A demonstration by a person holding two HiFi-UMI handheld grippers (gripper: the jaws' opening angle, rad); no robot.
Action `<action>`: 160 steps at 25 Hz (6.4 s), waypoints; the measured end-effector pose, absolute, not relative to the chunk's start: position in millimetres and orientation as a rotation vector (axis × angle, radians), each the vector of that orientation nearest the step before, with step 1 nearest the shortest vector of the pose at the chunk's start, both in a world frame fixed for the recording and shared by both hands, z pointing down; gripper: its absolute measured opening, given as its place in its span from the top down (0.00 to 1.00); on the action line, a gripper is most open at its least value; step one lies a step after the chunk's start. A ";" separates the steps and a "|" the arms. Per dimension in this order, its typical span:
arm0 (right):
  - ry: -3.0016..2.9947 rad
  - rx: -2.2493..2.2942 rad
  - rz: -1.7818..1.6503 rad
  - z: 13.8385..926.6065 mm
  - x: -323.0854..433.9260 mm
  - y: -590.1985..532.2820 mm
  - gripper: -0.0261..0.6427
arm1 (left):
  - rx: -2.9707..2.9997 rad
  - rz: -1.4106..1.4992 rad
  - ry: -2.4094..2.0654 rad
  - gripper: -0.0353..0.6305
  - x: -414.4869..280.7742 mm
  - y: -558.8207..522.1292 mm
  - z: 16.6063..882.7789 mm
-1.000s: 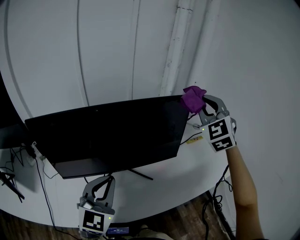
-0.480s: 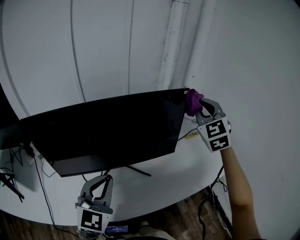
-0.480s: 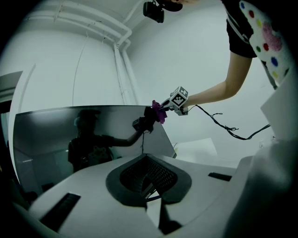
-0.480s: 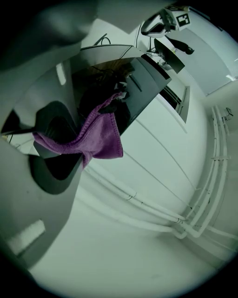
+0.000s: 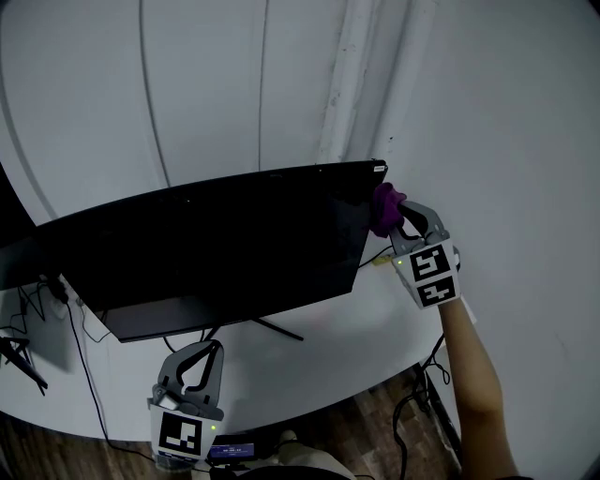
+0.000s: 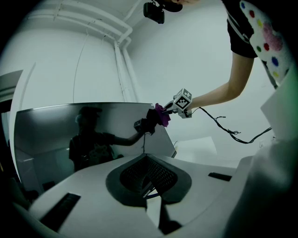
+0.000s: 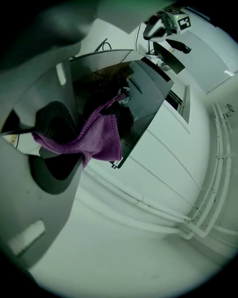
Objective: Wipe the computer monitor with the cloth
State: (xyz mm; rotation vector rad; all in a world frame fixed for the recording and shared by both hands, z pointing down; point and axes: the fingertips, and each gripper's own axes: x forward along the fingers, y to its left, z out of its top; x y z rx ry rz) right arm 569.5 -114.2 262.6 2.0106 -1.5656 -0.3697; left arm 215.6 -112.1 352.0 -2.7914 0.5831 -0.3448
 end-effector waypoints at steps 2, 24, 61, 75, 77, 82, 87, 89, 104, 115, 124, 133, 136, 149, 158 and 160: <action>-1.571 2.012 -0.352 269.9 569.3 -112.6 0.87 | -2.793 -0.344 0.592 0.94 214.8 -112.0 352.2; -1.615 1.988 -0.043 400.7 560.4 -92.5 0.87 | -2.780 -0.391 0.736 0.94 189.3 -119.3 363.0; -1.721 2.623 1.004 552.1 555.0 -75.3 0.87 | -2.779 -0.472 0.827 0.94 155.8 -112.9 380.6; -1.764 2.667 1.138 557.4 503.5 -93.8 0.87 | -2.785 -0.470 0.864 0.94 121.1 -121.3 383.2; -1.769 2.660 1.142 557.4 494.5 -96.7 0.87 | -2.787 -0.468 0.869 0.94 115.0 -122.1 383.8; -1.794 2.624 1.150 556.5 468.8 -106.4 0.87 | -2.789 -0.469 0.882 0.94 98.4 -126.5 383.7; -1.826 2.581 1.159 556.1 438.7 -116.5 0.87 | -2.786 -0.455 0.896 0.94 80.9 -131.9 381.2; -1.844 2.564 1.165 555.7 426.3 -121.4 0.87 | -2.780 -0.450 0.898 0.94 74.5 -133.5 379.6; -1.943 2.453 1.212 554.8 337.2 -155.7 0.87 | -2.766 -0.430 0.982 0.94 13.4 -147.9 374.8; -2.027 2.341 1.245 553.3 270.2 -182.2 0.87 | -2.755 -0.424 1.047 0.94 -26.7 -162.0 376.0; -2.091 2.216 1.250 552.6 216.2 -200.9 0.87 | -2.738 -0.422 1.088 0.94 -57.8 -168.9 375.8; -2.155 2.075 1.236 551.6 161.9 -221.2 0.87 | -2.725 -0.426 1.128 0.94 -83.6 -176.1 375.8; -2.169 2.027 1.221 551.9 143.8 -227.2 0.87 | -2.722 -0.423 1.143 0.94 -92.5 -178.3 376.1; -2.249 1.784 1.116 550.1 64.6 -254.2 0.87 | -2.679 -0.433 1.216 0.94 -129.6 -187.1 374.5; -2.255 1.642 1.024 552.7 18.9 -272.1 0.87 | -2.645 -0.442 1.285 0.94 -155.7 -190.8 373.8; -2.254 1.615 0.972 549.8 9.7 -276.8 0.87 | -2.642 -0.444 1.296 0.94 -160.3 -190.6 374.5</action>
